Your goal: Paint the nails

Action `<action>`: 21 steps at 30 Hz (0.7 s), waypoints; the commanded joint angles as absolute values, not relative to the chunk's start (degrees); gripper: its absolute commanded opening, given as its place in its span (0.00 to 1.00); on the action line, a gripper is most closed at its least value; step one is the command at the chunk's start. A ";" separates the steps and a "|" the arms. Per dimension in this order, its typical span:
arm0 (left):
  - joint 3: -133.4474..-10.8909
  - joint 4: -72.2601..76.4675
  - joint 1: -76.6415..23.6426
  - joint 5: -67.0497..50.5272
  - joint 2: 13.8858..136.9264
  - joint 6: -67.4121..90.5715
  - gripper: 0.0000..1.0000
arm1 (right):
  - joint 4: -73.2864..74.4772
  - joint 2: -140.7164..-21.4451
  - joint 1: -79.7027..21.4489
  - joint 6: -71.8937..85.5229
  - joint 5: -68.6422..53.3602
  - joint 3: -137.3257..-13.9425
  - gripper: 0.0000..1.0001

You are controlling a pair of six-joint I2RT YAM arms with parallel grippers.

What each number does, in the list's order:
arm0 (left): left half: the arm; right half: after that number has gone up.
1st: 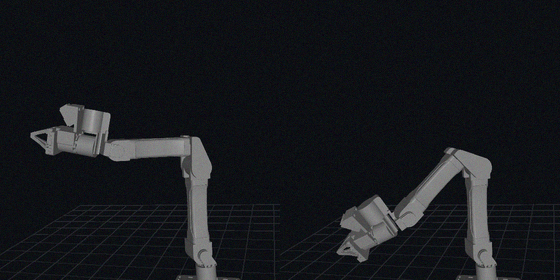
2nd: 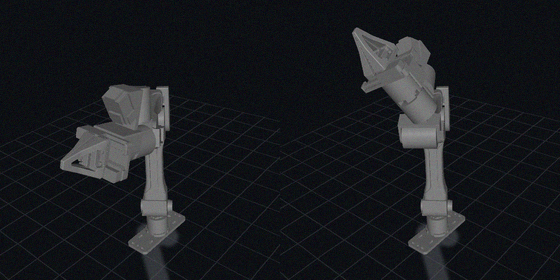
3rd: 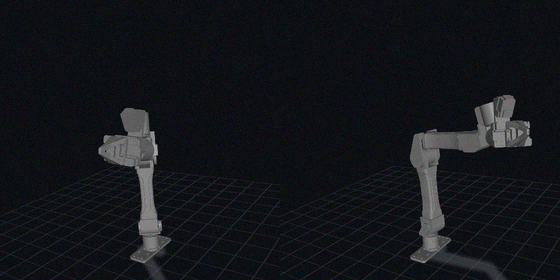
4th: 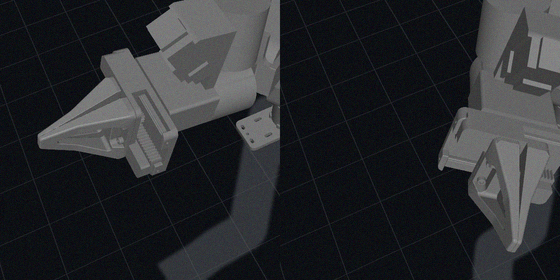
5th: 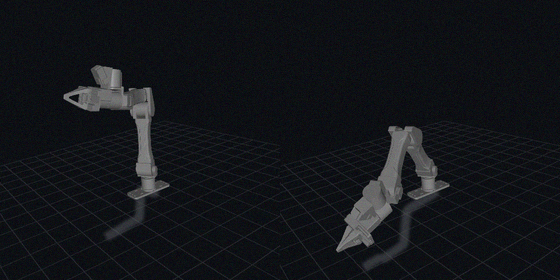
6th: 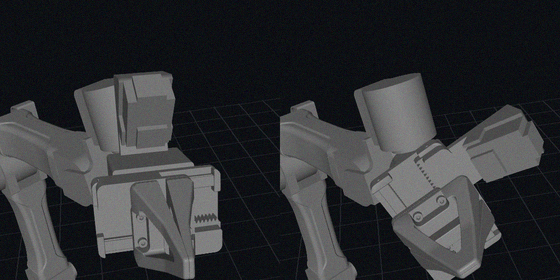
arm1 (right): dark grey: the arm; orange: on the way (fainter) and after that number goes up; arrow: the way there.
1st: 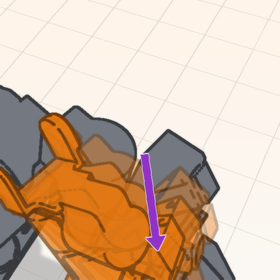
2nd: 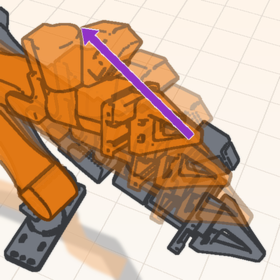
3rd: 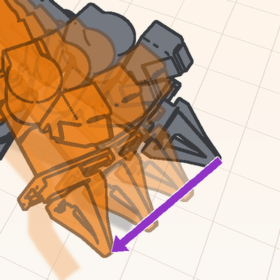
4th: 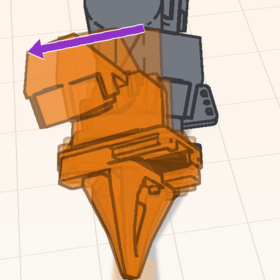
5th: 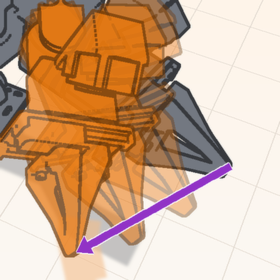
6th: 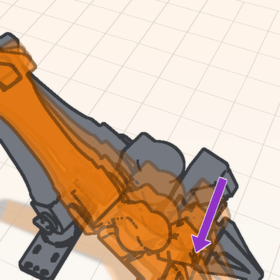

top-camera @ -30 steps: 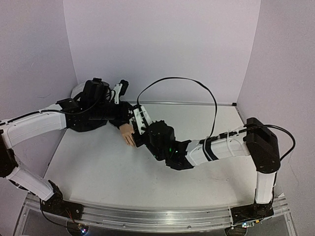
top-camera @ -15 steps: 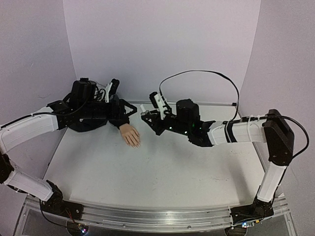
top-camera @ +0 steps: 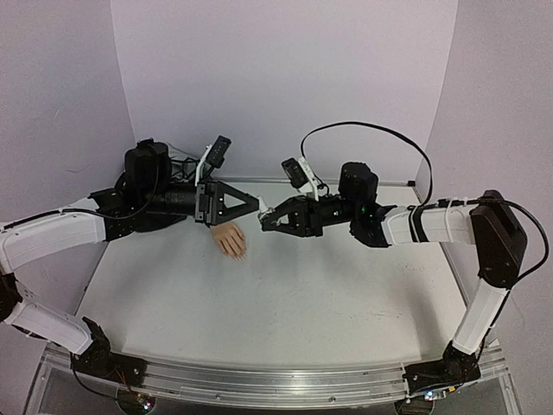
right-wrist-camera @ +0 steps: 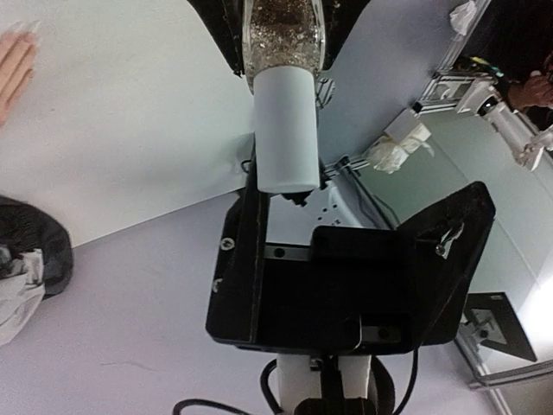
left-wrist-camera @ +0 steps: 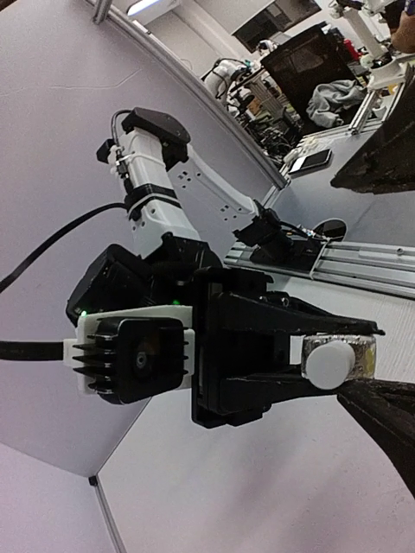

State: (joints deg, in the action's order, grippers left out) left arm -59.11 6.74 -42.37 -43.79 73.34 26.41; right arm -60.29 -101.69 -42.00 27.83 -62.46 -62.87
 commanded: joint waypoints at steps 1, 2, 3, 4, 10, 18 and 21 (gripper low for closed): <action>-61.22 13.35 -44.09 -46.96 74.88 25.86 0.71 | -72.14 -98.84 -42.27 35.95 -70.82 -61.87 0.00; -61.39 13.56 -44.16 -46.78 75.15 26.02 0.69 | -72.43 -98.86 -42.30 36.19 -70.72 -61.75 0.00; -61.63 13.66 -44.20 -46.45 75.34 26.25 0.66 | -72.69 -98.92 -42.30 36.32 -70.67 -61.58 0.00; -61.94 13.70 -44.27 -46.04 75.65 26.60 0.61 | -73.07 -98.96 -42.28 36.59 -70.73 -61.42 0.00; -63.47 13.97 -45.59 -46.48 77.87 27.34 0.50 | -73.98 -98.98 -42.35 36.96 -70.62 -61.04 0.00; -64.53 13.89 -46.19 -45.34 79.98 28.21 0.30 | -74.09 -99.24 -42.34 36.53 -70.93 -60.65 0.00; -64.91 13.89 -46.44 -44.85 80.64 28.13 0.24 | -73.94 -99.06 -42.28 35.72 -69.94 -60.15 0.00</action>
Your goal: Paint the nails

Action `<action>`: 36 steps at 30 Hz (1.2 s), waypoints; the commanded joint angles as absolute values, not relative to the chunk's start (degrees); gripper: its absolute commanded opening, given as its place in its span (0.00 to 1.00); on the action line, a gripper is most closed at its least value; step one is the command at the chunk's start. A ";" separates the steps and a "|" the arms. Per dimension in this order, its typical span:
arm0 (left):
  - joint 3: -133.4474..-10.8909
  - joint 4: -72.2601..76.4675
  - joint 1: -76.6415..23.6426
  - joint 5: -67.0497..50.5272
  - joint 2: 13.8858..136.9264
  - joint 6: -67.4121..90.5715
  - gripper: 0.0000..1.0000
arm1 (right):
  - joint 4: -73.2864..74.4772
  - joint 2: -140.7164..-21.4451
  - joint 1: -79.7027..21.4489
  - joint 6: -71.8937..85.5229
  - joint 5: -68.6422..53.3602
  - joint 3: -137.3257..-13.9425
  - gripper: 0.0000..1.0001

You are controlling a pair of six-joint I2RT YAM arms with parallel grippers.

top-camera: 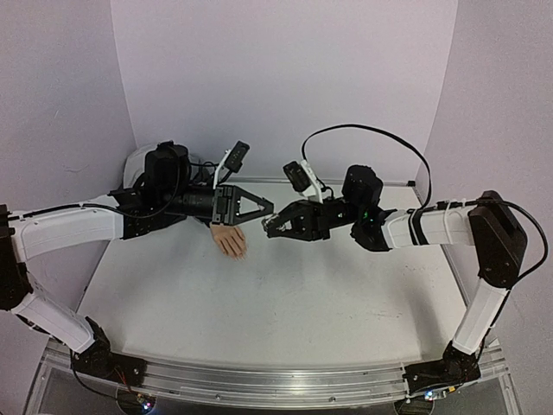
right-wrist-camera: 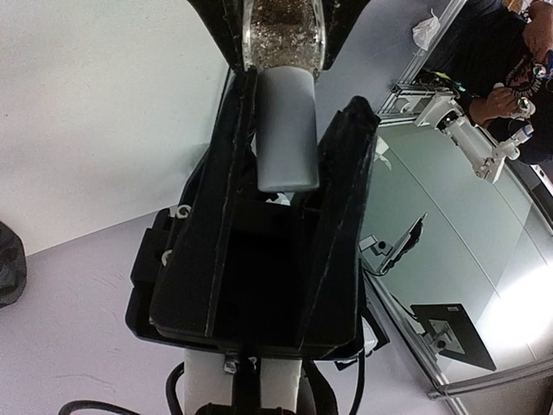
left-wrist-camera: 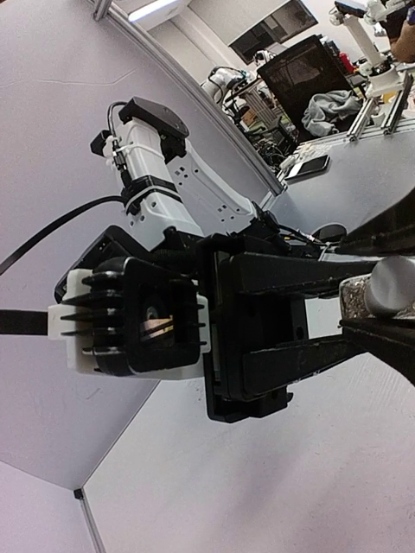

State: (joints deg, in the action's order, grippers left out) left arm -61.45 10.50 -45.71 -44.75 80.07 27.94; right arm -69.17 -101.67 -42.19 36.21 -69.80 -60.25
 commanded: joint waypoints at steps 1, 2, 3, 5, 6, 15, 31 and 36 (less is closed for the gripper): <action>-64.82 13.90 -46.49 -44.64 80.84 28.08 0.20 | -73.92 -98.99 -42.28 35.37 -69.42 -60.04 0.00; -64.72 13.87 -46.49 -44.36 80.86 28.09 0.13 | -73.84 -98.92 -42.28 35.00 -68.79 -59.91 0.00; -64.60 13.74 -46.49 -43.72 80.86 28.12 0.09 | -73.47 -98.76 -42.28 34.29 -67.55 -59.72 0.00; -64.43 13.30 -46.49 -42.34 80.79 27.95 0.04 | -68.22 -98.20 -42.28 29.49 -63.74 -59.87 0.00; -64.40 12.99 -46.49 -41.72 80.77 27.87 0.01 | -63.77 -97.65 -42.28 25.76 -60.43 -60.23 0.00; -70.68 -13.20 -46.49 -5.65 81.47 27.85 0.00 | -37.14 -95.19 -51.85 6.10 38.53 -62.91 0.00; -71.06 -12.64 -45.09 -13.26 78.44 25.62 0.63 | -46.12 -96.10 -52.01 2.12 -9.40 -63.26 0.00; -66.32 -7.42 -45.00 -21.19 74.18 22.34 0.82 | -45.94 -95.98 -44.65 9.87 -44.97 -62.76 0.00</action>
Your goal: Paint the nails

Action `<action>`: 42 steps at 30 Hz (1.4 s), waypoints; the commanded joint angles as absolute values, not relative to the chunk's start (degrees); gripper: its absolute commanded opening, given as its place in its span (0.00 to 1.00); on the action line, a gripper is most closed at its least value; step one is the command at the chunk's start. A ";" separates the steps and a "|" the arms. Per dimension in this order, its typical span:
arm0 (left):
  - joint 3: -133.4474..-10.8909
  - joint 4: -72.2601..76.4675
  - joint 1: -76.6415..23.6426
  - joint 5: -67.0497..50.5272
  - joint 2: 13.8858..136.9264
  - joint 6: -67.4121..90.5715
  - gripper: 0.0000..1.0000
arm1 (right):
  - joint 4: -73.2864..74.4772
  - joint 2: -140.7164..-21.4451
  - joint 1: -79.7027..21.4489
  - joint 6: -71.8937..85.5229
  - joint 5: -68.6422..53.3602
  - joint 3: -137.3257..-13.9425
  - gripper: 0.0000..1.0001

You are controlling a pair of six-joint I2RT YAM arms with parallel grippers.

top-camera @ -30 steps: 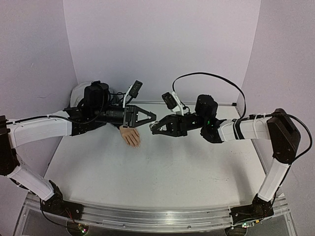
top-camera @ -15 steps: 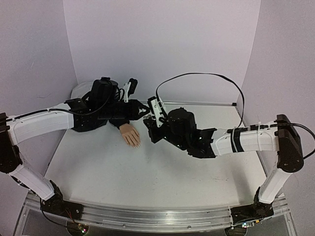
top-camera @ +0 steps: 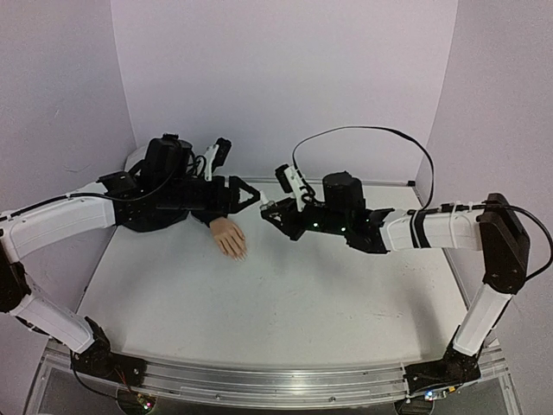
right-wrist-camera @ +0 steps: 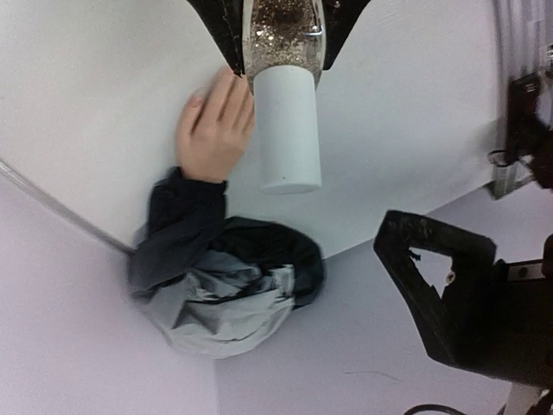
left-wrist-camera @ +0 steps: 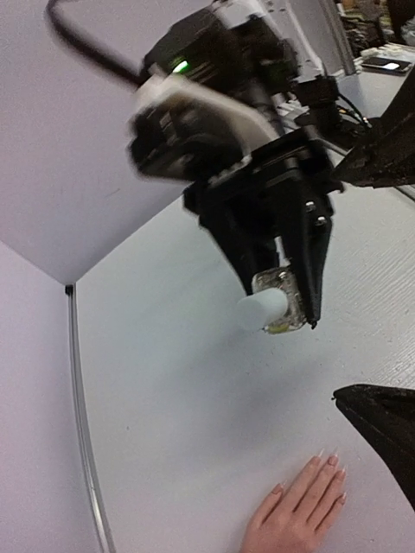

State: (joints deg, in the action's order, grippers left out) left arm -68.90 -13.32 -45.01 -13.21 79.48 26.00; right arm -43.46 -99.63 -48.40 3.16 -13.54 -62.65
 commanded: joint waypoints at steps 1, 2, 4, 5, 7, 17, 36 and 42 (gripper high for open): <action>-65.52 -5.50 -45.00 -24.35 73.70 22.00 0.83 | -45.92 -96.58 -44.38 11.01 -49.89 -63.26 0.00; -65.14 -4.05 -45.04 -27.55 73.67 21.71 0.83 | -46.07 -97.21 -44.19 12.23 -56.40 -63.92 0.00; -65.48 -2.62 -45.01 -33.94 74.47 21.52 0.82 | -47.59 -98.88 -44.12 16.03 -65.98 -65.69 0.00; -65.59 -2.22 -45.06 -35.55 74.71 21.78 0.81 | -49.88 -99.60 -44.13 18.81 -69.43 -66.15 0.00; -64.75 -1.02 -45.09 -36.56 74.66 22.49 0.79 | -54.62 -100.06 -44.12 23.15 -72.72 -66.19 0.00; -63.39 3.19 -46.50 -42.87 74.71 23.27 0.62 | -58.93 -99.19 -44.17 25.75 -72.81 -66.09 0.00; -63.56 3.22 -47.79 -38.51 76.42 23.38 0.09 | -60.01 -96.81 -44.04 24.21 -62.02 -63.20 0.00; -64.83 -6.31 -47.80 -19.36 76.25 25.19 0.00 | -46.71 -94.13 -45.25 13.95 -24.86 -63.82 0.00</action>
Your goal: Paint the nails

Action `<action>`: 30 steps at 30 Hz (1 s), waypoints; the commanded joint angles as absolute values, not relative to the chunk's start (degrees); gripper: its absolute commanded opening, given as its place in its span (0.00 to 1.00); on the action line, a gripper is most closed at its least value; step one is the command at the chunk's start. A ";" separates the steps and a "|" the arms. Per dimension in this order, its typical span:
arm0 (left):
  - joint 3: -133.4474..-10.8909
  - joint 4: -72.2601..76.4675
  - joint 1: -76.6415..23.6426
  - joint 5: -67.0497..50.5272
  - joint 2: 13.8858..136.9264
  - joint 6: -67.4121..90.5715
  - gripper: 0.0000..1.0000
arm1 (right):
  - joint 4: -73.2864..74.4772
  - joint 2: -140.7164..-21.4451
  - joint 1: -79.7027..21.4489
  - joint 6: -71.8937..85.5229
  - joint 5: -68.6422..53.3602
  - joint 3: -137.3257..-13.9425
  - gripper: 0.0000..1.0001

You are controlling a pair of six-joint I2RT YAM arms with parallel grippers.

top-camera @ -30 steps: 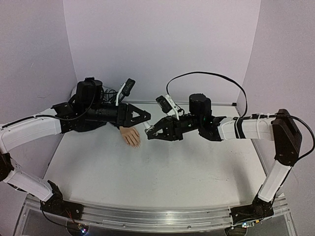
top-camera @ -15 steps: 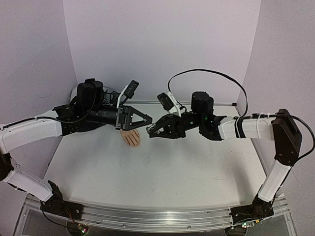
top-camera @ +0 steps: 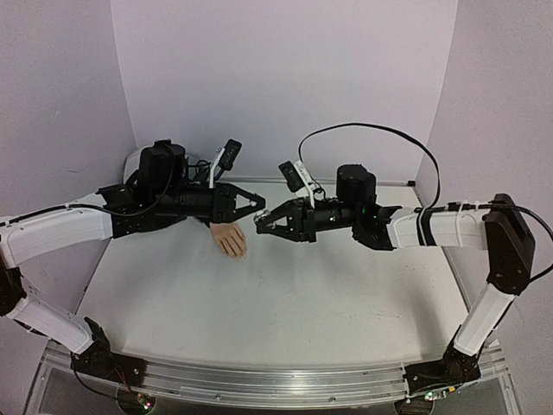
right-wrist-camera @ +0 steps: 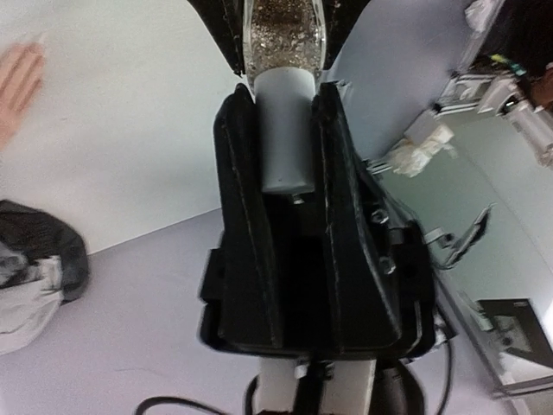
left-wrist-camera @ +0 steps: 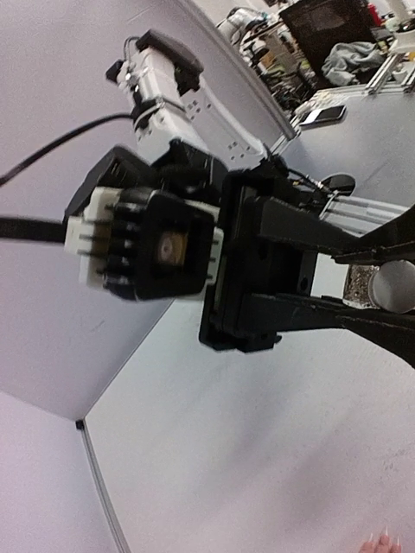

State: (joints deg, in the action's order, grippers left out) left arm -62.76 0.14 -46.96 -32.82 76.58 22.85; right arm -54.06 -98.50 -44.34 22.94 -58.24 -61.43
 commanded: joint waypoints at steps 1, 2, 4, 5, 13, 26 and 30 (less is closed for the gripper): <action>-66.39 -11.55 -47.77 -12.86 76.62 26.42 0.00 | -41.59 -94.41 -47.43 11.60 -6.94 -65.61 0.00; -68.53 -15.81 -47.74 -6.95 77.29 27.33 0.00 | -38.82 -95.34 -50.74 9.37 14.81 -67.22 0.00; -71.70 -20.22 -47.72 -2.12 78.61 27.92 0.00 | -41.46 -99.07 -55.85 1.96 42.69 -69.36 0.00; -72.63 -20.52 -47.72 -1.51 78.88 28.40 0.00 | -44.16 -101.32 -57.26 -1.60 50.70 -70.75 0.00; -73.62 -19.73 -47.60 -5.05 77.71 27.13 0.11 | -46.09 -103.66 -56.82 -2.39 21.22 -74.99 0.00; -63.09 1.60 -43.95 -33.89 71.47 25.06 0.90 | -50.84 -100.65 -43.60 21.33 -67.50 -69.03 0.00; -63.38 5.58 -44.08 -39.27 75.08 27.15 0.83 | -54.88 -98.62 -43.64 24.24 -70.63 -66.54 0.00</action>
State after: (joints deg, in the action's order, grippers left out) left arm -63.20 -3.20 -43.94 -29.08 72.38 25.87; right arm -46.92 -103.46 -42.76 18.39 -55.40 -68.10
